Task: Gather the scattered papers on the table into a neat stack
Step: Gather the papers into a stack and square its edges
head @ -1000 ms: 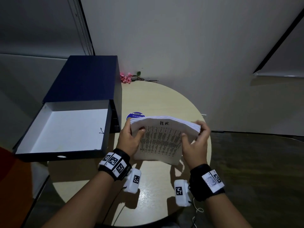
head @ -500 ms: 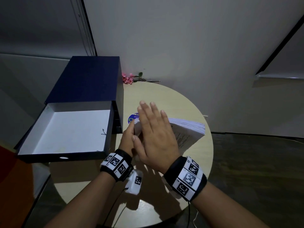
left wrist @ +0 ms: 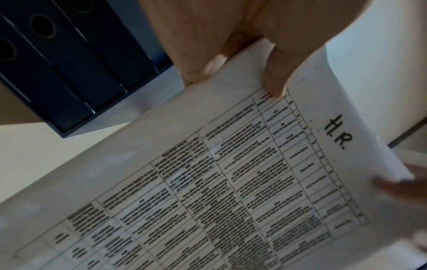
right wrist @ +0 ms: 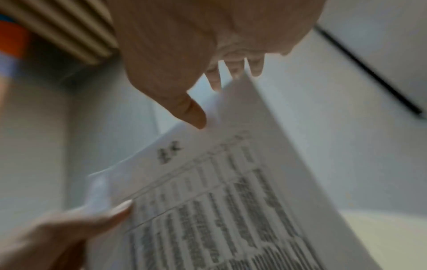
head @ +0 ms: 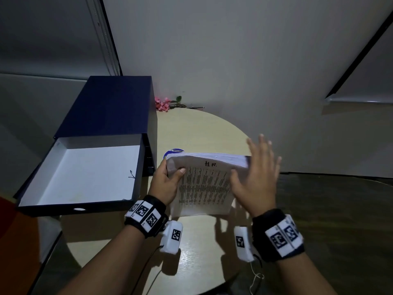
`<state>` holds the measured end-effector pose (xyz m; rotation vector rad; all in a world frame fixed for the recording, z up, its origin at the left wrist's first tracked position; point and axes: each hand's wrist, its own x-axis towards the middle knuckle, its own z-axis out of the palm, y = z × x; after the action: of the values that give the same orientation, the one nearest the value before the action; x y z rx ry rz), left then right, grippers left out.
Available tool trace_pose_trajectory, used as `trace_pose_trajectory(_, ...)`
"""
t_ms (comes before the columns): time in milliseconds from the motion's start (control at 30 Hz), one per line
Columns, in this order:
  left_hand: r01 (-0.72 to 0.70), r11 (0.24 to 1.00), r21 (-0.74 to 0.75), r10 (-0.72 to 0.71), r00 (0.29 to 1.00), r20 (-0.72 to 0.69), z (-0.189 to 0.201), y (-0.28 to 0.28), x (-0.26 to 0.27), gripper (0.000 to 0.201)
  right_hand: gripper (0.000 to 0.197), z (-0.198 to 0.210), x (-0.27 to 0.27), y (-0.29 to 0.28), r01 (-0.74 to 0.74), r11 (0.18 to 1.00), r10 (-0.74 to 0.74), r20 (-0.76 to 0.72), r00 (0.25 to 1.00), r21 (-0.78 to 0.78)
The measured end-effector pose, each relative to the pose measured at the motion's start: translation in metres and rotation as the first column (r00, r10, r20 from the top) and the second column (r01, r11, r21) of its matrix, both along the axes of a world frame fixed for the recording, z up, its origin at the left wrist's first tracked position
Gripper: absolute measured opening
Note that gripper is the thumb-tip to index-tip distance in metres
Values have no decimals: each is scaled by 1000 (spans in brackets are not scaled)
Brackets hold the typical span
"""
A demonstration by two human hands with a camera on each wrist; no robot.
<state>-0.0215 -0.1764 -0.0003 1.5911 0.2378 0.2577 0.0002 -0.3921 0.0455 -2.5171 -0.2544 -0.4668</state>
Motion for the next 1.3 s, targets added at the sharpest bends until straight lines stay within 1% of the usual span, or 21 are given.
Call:
trace_pose_trajectory(33,0,1000,-3,0,1000,-2,0,1,0,26,73,-5,5,-11,-18,971,49,-125,991,238)
trace_pose_trajectory(67,4,1000,-8,-4,1000,6,2,2,-1,26,67,-11,8,-16,-30,870,157,-219,963,493)
trace_pose_trajectory(100,10,1000,-6,-10,1000,20,4,1,-1,25,56,-18,11,-18,-14,742,250,-256,934,671)
trace_pose_trajectory(133,16,1000,4,-16,999,36,6,-1,-2,24,41,-23,13,-18,0,659,288,-252,924,752)
trace_pose_trajectory(200,29,999,32,-30,998,52,11,-5,-3,22,22,-31,14,-14,14,646,269,-246,931,763)
trace_pose_trajectory(267,24,998,63,-28,998,58,14,-6,-2,19,16,-31,12,-9,10,670,279,-264,923,742)
trace_pose_trajectory(300,13,997,76,-18,998,66,16,-5,0,20,16,-29,11,-7,-22,688,295,-252,921,725)
trace_pose_trajectory(367,-22,995,99,12,995,102,20,-4,2,29,20,-19,9,-6,-110,725,295,-161,942,680)
trace_pose_trajectory(433,-74,992,99,58,987,153,22,-6,3,28,26,-12,6,-5,-175,730,273,-47,961,661)
trace_pose_trajectory(467,-93,989,113,74,983,168,21,-9,0,30,28,-15,5,-3,-182,732,261,-25,965,657)
trace_pose_trajectory(533,-84,986,142,64,988,141,13,-18,-7,35,30,-29,-1,0,-142,761,241,-73,968,633)
trace_pose_trajectory(600,-43,984,170,34,998,53,-3,-23,-15,42,37,-48,-8,2,-67,784,238,-199,951,617)
trace_pose_trajectory(700,-37,983,179,35,999,11,-16,-24,-16,42,41,-60,-13,3,13,783,220,-297,929,621)
trace_pose_trajectory(800,-70,981,183,61,997,50,-10,-22,-13,37,43,-55,-11,7,8,772,202,-256,945,636)
trace_pose_trajectory(900,-99,983,157,86,993,86,-8,-18,-11,44,40,-51,-10,5,-31,759,201,-188,962,651)
trace_pose_trajectory(967,-64,984,165,63,998,15,-18,-18,-14,43,36,-58,-14,4,-17,764,212,-226,951,644)
trace_pose_trajectory(1033,-10,978,206,26,997,-75,-33,-19,-17,45,41,-68,-21,3,25,759,216,-288,933,650)
trace_pose_trajectory(1133,1,983,185,21,993,-119,-45,-17,-16,42,42,-78,-19,0,67,771,202,-342,918,633)
trace_pose_trajectory(1200,3,985,175,26,987,-160,-46,-14,-14,40,42,-78,-17,-1,85,781,169,-340,925,619)
trace_pose_trajectory(1233,6,985,171,23,985,-168,-44,-14,-13,45,41,-76,-15,-1,92,775,149,-322,935,626)
trace_pose_trajectory(1300,1,989,148,18,992,-128,-39,-12,-11,49,38,-69,-12,-3,93,760,119,-278,953,644)
